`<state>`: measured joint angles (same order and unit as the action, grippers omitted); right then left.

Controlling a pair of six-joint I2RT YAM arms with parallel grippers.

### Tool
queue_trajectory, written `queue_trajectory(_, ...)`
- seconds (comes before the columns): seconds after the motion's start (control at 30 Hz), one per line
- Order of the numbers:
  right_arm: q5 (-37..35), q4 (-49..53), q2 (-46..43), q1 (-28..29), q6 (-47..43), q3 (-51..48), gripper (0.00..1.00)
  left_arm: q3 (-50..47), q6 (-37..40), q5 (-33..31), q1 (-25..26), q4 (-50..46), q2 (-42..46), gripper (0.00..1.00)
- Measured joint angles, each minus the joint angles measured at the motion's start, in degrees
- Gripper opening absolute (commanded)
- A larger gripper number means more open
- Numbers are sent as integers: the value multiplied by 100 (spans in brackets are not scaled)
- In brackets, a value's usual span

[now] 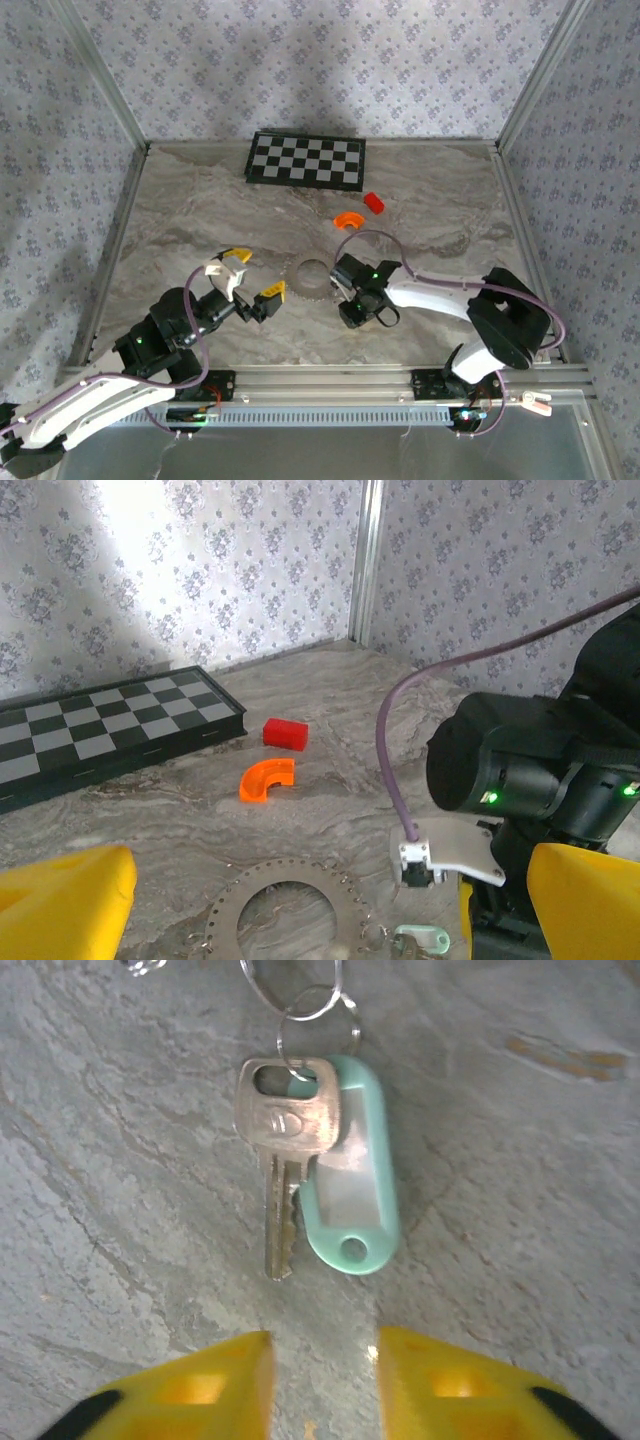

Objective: Put the keys on the keyring

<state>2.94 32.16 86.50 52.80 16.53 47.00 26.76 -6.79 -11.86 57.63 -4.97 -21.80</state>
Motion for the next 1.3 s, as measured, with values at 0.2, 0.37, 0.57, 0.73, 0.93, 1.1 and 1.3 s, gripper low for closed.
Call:
queue_trajectory(0.2,-420,42,-503,0,101,-144,57,166,-192,-682,0,-568,-229,100)
queue_trajectory(0.37,-608,-74,-1421,-17,170,-601,80,516,-535,-1467,-127,-1268,-586,100)
queue_trajectory(0.57,-909,-315,-2920,-223,57,-1023,100,667,-909,-1897,-507,-1803,-949,100)
queue_trajectory(0.73,-986,-376,-4017,-769,-138,-1176,100,693,-1156,-1945,-1231,-1921,-1036,100)
queue_trajectory(0.93,-1119,-374,-5007,-1497,-271,-1344,100,990,-1414,-1709,-2205,-2070,-1532,100)
queue_trajectory(1.1,-1357,-374,-5431,-1993,-291,-1344,100,1038,-1405,-1602,-2516,-2065,-1733,100)
queue_trajectory(1.3,-1576,-428,-5720,-2435,-313,-1390,100,549,-1088,-1773,-2621,-1565,-1285,100)
